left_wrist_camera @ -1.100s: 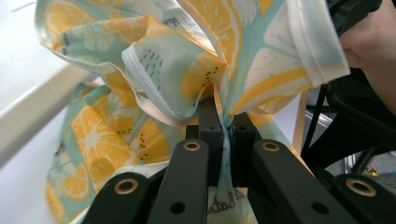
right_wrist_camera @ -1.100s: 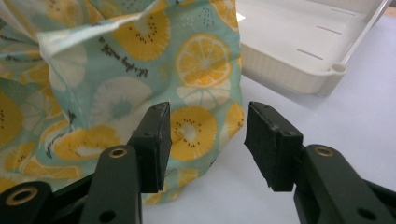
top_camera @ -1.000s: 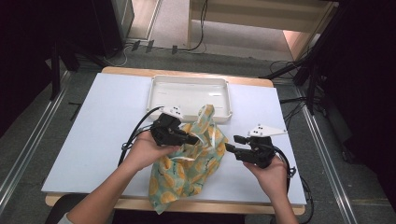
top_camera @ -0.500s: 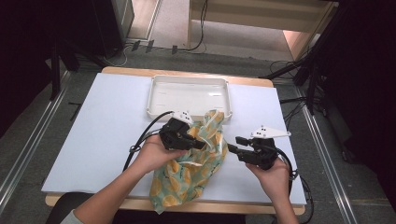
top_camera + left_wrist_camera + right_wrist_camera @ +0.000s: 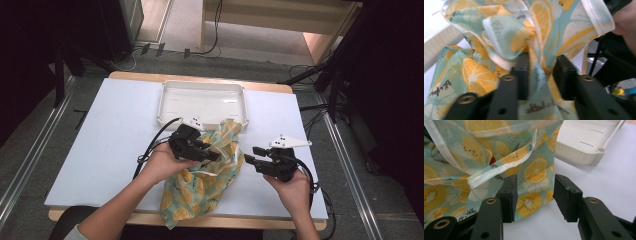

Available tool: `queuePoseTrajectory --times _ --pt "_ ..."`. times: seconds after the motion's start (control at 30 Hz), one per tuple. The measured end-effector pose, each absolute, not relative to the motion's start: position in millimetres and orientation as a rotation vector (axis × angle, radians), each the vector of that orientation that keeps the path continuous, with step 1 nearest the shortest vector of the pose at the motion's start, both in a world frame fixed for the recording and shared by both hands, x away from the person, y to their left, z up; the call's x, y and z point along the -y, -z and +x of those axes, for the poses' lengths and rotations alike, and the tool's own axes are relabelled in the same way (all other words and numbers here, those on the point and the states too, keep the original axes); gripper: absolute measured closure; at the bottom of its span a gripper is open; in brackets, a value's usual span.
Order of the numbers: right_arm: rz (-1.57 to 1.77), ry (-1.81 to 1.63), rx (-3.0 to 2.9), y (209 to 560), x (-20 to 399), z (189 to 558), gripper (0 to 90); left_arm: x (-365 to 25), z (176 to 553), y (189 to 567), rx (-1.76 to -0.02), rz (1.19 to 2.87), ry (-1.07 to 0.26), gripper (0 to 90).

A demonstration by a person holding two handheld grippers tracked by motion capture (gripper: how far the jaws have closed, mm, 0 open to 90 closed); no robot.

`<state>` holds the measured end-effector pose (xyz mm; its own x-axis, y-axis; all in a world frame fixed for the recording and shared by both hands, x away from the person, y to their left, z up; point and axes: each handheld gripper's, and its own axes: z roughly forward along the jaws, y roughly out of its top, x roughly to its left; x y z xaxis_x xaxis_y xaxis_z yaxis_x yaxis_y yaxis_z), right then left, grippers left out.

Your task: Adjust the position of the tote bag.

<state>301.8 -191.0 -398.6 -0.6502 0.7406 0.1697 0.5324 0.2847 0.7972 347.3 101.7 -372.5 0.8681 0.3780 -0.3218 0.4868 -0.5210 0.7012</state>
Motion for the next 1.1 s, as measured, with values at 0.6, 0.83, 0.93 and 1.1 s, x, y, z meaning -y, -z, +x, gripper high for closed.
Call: queuePoseTrajectory --times 0.6,0.83,0.93,1.1 --pt "1.166 -1.317 -2.326 390 189 298 56.4 -134 341 338 -0.637 2.153 0.122 20.6" --pt "1.115 -1.342 -2.346 375 177 293 56.8 -155 338 332 -0.670 2.165 0.063 22.6" --pt "1.083 -1.350 -2.364 369 169 291 56.8 -167 337 330 -0.685 2.160 0.037 23.1" --pt "1.044 -1.354 -2.400 360 155 290 56.0 -185 337 330 -0.725 2.129 0.019 23.3"
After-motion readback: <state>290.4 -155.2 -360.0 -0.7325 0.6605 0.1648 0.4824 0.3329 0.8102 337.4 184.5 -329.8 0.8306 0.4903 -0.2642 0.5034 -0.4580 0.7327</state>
